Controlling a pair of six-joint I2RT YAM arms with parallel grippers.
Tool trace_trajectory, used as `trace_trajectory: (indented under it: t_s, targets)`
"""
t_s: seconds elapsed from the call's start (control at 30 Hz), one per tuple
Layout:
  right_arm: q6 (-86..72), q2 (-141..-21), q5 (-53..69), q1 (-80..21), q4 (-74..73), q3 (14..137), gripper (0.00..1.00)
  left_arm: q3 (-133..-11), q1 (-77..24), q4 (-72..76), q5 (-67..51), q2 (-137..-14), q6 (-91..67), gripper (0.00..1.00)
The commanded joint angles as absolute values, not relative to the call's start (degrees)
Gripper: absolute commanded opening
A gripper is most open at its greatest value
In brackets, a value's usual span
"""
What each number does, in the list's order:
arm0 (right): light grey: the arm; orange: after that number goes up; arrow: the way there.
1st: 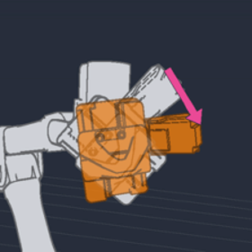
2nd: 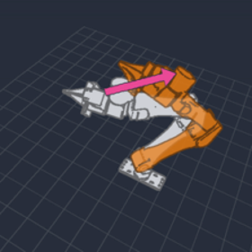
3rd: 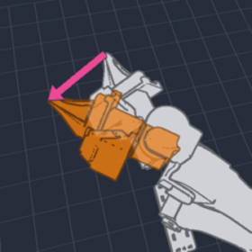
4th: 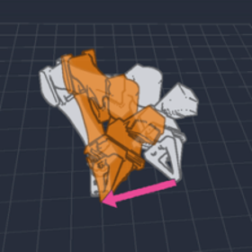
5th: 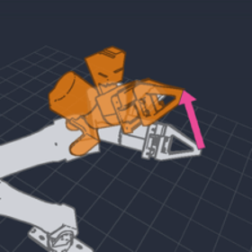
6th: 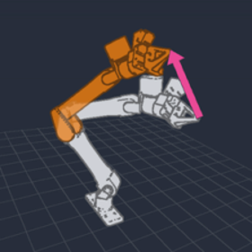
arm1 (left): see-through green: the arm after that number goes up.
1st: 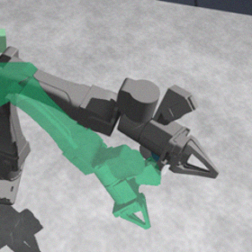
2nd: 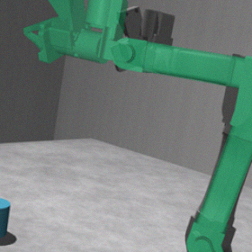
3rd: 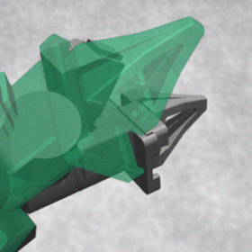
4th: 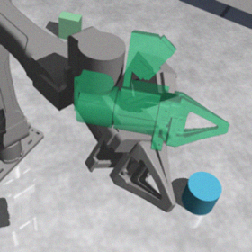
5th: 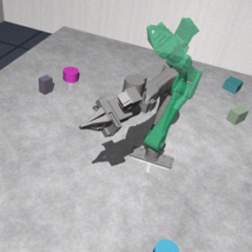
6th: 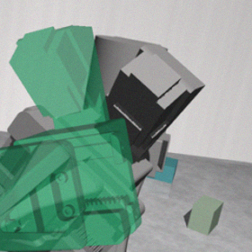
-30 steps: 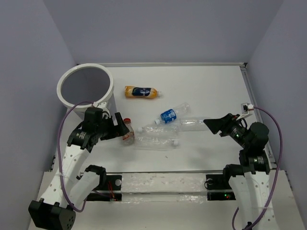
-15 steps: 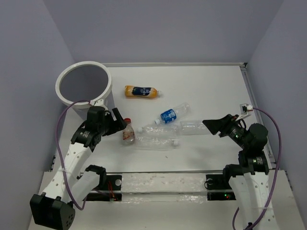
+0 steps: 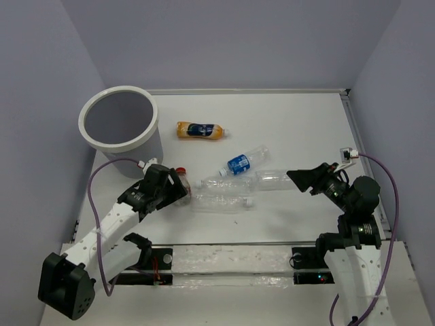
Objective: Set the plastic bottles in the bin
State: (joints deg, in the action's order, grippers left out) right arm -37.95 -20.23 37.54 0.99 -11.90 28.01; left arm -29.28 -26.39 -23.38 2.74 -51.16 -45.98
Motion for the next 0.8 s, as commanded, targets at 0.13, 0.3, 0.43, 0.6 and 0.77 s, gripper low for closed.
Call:
trace_trajectory:
  t_s: [0.13, 0.3, 0.43, 0.6, 0.77]
  targets:
    - [-38.1, -18.6, 38.9, -0.1, -9.0, 27.6, 0.73, -27.9, -27.4, -20.0, 9.9, -51.1, -50.1, 0.76]
    - [-38.1, -18.5, 39.7, -0.1, -9.2, 27.8, 0.73, -26.3, -27.4, -16.6, 12.0, -52.5, -49.9, 0.67]
    - [-38.1, -18.5, 39.8, -0.1, -9.1, 27.4, 0.73, -25.7, -27.4, -14.1, 14.2, -53.2, -49.9, 0.63]
    - [-38.3, -18.4, 40.1, -0.1, -9.1, 26.9, 0.73, -23.6, -27.4, -9.6, 14.7, -55.8, -49.1, 0.48]
    - [-38.4, -18.5, 40.2, -0.1, -9.2, 26.7, 0.72, -23.6, -27.5, -9.9, 14.4, -56.8, -47.7, 0.16]
